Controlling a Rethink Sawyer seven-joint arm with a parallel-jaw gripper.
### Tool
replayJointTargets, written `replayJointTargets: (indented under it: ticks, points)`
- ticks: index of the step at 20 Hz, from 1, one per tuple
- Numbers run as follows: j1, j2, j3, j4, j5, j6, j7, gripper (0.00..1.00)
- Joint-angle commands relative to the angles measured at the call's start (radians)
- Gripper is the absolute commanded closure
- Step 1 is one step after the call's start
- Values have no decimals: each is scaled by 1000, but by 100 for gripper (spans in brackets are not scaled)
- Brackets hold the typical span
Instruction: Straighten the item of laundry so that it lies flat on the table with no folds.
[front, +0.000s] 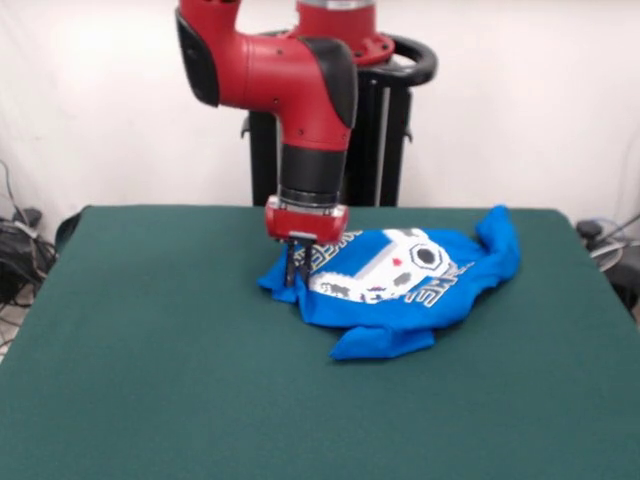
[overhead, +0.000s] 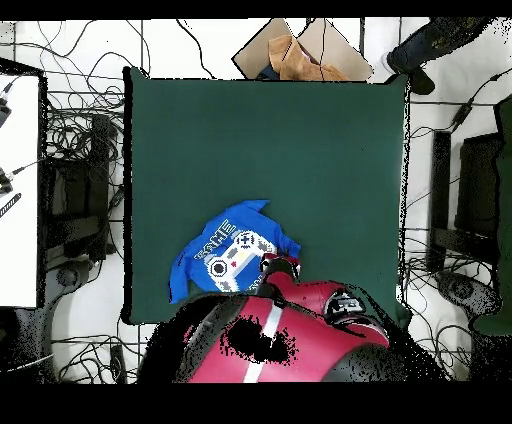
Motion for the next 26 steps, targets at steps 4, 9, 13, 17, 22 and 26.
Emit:
replayJointTargets:
  ticks: [4,9,13,17,22,26]
  points:
    - [-93,38,54,-144,-53,190,5,100]
    - [-305,-37,239,-200,-248,345,-126,100]
    - [-449,-26,373,-240,-333,473,-231,100]
    - [-560,7,489,-276,-434,492,-257,100]
    - [-542,-4,501,-376,-556,441,-216,100]
    - [-642,-21,646,-372,-598,550,-336,100]
